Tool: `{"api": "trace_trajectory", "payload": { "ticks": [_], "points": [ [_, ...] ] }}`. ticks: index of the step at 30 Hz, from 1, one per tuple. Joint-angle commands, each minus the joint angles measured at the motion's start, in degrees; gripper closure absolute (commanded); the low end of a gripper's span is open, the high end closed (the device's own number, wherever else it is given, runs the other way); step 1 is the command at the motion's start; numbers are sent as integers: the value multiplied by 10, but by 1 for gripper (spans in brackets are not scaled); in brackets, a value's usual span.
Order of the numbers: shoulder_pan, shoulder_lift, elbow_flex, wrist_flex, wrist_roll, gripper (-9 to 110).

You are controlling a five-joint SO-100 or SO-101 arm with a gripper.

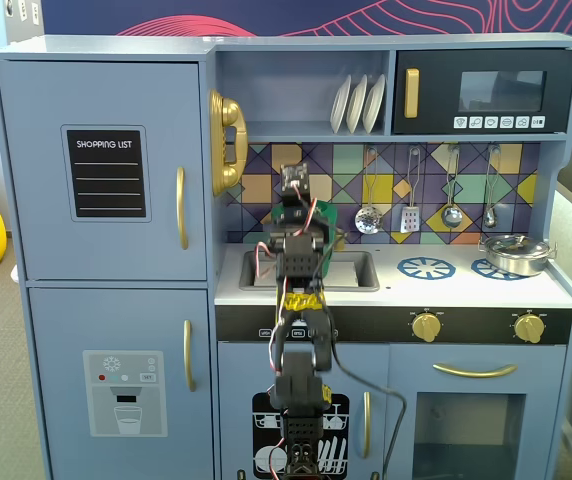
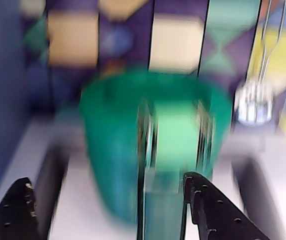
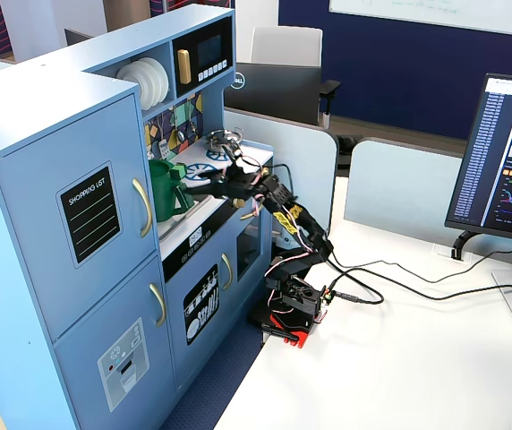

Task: Pick up the lid from the counter and put it on the green recipient

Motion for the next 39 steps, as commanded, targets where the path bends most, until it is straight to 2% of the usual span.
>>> {"api": "trace_trajectory", "payload": {
  "ticks": [1,3,4,9,11,14,19,26,32,35,39],
  "points": [
    [13,109,97,56,-3,82],
    [12,148,171,68,-42,98],
    [13,163,207,73,-71,102],
    [19,213,374,63,21,102],
    [33,236,453,70,-22,102],
    [34,291,562,63,23,102],
    [24,365,672,127,91,100],
    [4,383,719,277,166,100],
    [2,383,720,397,134,100],
    [-1,383,720,398,182,100],
    [1,383,720,401,155,99]
  ]
}}
